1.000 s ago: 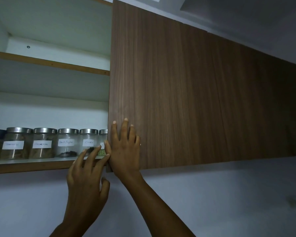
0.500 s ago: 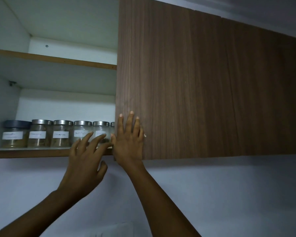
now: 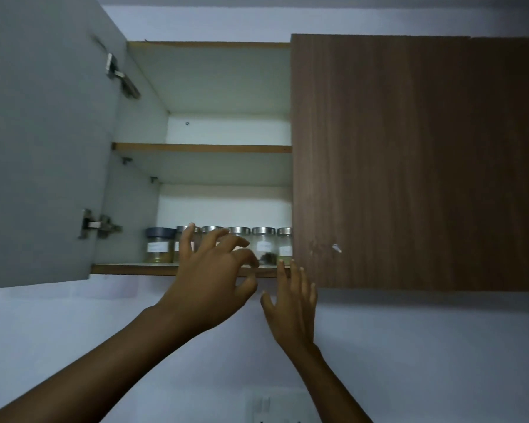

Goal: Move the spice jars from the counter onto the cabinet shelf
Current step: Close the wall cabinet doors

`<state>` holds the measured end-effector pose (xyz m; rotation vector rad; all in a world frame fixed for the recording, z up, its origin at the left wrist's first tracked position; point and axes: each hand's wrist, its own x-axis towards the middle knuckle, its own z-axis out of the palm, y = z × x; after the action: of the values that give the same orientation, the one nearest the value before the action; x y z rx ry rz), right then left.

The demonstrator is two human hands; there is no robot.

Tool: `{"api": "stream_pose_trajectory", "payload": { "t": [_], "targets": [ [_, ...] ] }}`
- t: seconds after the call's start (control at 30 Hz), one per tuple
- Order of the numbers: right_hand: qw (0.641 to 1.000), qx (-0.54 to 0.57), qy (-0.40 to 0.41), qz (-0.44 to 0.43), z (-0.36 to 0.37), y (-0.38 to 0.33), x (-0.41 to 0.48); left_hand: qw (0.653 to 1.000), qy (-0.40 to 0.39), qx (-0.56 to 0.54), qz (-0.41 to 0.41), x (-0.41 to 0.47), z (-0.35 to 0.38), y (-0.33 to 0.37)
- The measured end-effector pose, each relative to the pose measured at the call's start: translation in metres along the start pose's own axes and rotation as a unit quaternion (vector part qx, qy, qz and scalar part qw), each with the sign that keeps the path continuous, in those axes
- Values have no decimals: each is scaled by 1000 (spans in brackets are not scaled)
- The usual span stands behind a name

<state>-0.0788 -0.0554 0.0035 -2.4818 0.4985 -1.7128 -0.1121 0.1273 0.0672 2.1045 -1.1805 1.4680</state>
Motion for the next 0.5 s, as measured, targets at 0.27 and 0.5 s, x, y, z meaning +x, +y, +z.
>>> {"api": "stream_pose_trajectory", "payload": {
  "t": [0.27, 0.5],
  "targets": [
    [990, 82, 68, -94, -46, -152, -22, 999, 21, 40, -22, -44, -101, -60],
    [965, 187, 65, -170, -94, -294, -44, 975, 137, 154, -78, -93, -197, -141]
  ]
}}
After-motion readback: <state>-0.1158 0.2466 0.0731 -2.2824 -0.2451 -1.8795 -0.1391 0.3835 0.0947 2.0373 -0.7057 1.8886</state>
